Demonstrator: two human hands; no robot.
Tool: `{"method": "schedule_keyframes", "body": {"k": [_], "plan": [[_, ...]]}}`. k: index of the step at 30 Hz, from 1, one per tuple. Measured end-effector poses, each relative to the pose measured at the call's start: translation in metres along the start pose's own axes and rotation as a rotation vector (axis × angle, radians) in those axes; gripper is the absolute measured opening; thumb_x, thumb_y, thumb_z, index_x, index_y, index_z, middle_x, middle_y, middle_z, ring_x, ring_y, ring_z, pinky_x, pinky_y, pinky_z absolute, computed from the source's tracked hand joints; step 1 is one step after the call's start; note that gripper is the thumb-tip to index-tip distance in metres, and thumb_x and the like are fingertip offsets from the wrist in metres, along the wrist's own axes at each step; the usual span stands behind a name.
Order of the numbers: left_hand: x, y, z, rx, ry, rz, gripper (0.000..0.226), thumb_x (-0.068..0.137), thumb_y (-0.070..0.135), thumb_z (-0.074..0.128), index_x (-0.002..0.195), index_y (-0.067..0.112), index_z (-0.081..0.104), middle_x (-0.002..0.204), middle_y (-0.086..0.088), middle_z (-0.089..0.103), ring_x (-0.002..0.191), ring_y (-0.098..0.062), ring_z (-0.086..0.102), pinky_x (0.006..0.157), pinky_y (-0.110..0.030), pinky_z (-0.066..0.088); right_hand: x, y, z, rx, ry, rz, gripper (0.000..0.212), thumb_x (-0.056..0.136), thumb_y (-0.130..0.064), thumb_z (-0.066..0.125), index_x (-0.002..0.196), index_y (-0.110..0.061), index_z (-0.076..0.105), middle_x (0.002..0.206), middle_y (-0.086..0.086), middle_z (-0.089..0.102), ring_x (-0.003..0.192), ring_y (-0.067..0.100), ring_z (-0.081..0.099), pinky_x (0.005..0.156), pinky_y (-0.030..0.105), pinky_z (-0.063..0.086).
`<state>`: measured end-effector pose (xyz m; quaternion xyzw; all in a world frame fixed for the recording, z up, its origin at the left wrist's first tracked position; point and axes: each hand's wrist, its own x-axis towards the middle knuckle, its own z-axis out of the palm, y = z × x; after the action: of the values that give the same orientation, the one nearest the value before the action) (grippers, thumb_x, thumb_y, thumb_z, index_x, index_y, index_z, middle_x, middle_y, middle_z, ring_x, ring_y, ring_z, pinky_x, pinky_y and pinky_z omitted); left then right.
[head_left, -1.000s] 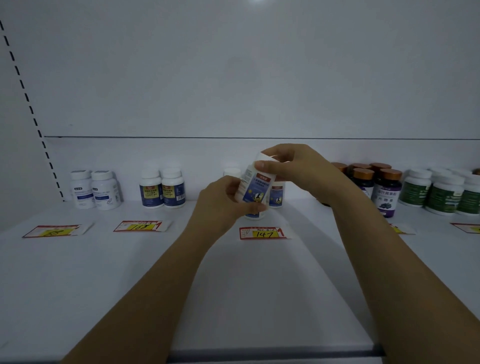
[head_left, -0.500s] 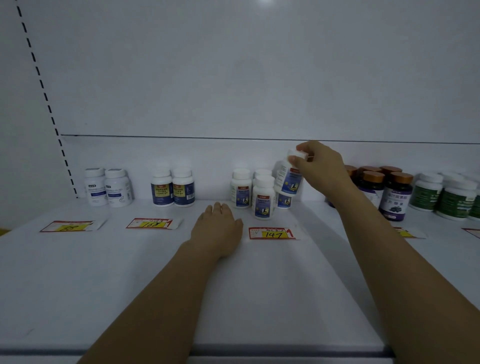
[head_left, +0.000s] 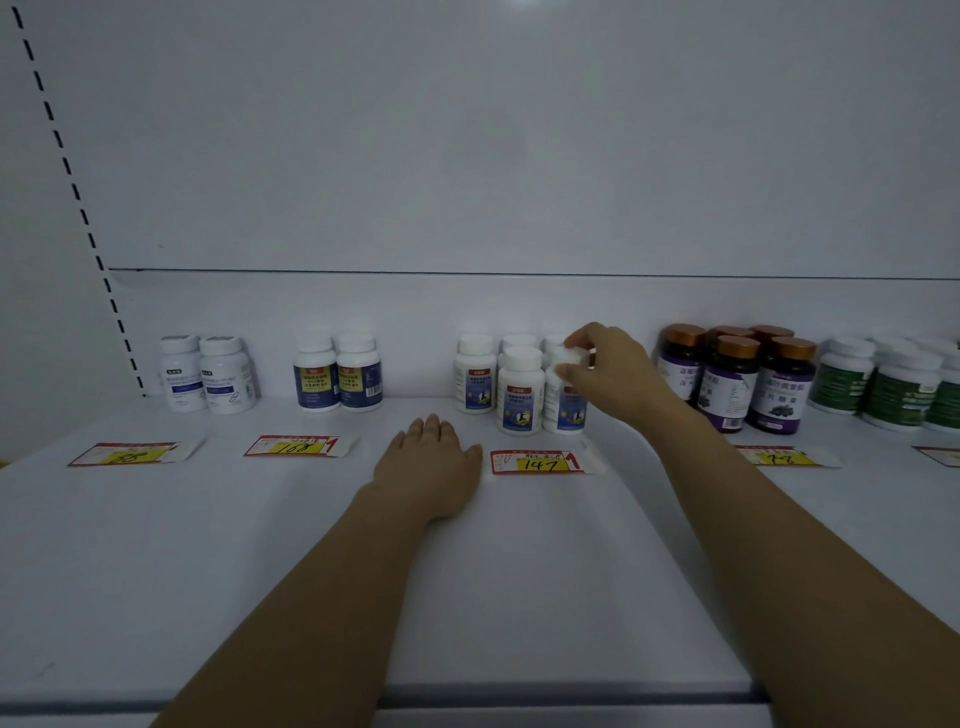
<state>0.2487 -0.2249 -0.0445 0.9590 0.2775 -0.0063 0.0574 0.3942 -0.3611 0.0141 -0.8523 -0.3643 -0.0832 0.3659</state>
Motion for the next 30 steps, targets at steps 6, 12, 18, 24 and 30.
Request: {"method": "schedule_keyframes", "body": {"k": [6, 12, 18, 24, 30], "plan": [[-0.003, 0.001, -0.001, 0.002, -0.017, -0.008, 0.063, 0.101, 0.044, 0.011, 0.15, 0.006, -0.003, 0.159, -0.01, -0.006, 0.147, -0.023, -0.003, 0.118, -0.036, 0.0, 0.003, 0.004, 0.002, 0.011, -0.056, 0.018, 0.039, 0.09, -0.021, 0.062, 0.126, -0.013, 0.049, 0.128, 0.013, 0.05, 0.109, 0.025, 0.053, 0.075, 0.027, 0.04], [-0.004, 0.002, -0.003, -0.003, -0.012, -0.01, 0.064, 0.101, 0.044, 0.011, 0.15, 0.006, -0.002, 0.159, -0.011, -0.006, 0.147, -0.023, -0.003, 0.118, -0.036, 0.0, 0.021, -0.023, 0.003, -0.037, 0.052, -0.08, 0.044, 0.092, -0.024, 0.056, 0.132, -0.011, 0.047, 0.131, 0.014, 0.047, 0.115, 0.024, 0.049, 0.082, 0.023, 0.035], [-0.004, 0.002, -0.003, -0.011, -0.017, -0.01, 0.064, 0.101, 0.044, 0.011, 0.15, 0.006, -0.003, 0.159, -0.01, -0.007, 0.147, -0.022, -0.005, 0.119, -0.037, -0.001, 0.053, -0.068, 0.025, -0.238, -0.137, -0.203, 0.048, 0.096, -0.028, 0.052, 0.138, -0.009, 0.042, 0.137, 0.016, 0.042, 0.124, 0.028, 0.043, 0.091, 0.028, 0.037], [-0.003, 0.002, -0.003, -0.022, -0.028, -0.009, 0.064, 0.101, 0.045, 0.011, 0.151, 0.007, -0.004, 0.159, -0.009, -0.008, 0.147, -0.022, -0.006, 0.118, -0.036, -0.002, 0.074, -0.089, 0.048, -0.461, -0.343, -0.203, 0.041, 0.098, -0.033, 0.047, 0.127, -0.005, 0.054, 0.126, 0.013, 0.056, 0.115, 0.027, 0.052, 0.092, 0.034, 0.046], [-0.001, 0.001, -0.002, -0.027, -0.02, -0.011, 0.065, 0.101, 0.046, 0.011, 0.151, 0.007, -0.003, 0.159, -0.009, -0.007, 0.147, -0.022, -0.006, 0.119, -0.037, -0.001, 0.079, -0.094, 0.058, -0.572, -0.374, -0.212, 0.025, 0.091, -0.023, 0.051, 0.11, -0.009, 0.061, 0.112, 0.01, 0.058, 0.102, 0.027, 0.056, 0.09, 0.042, 0.051]]}}
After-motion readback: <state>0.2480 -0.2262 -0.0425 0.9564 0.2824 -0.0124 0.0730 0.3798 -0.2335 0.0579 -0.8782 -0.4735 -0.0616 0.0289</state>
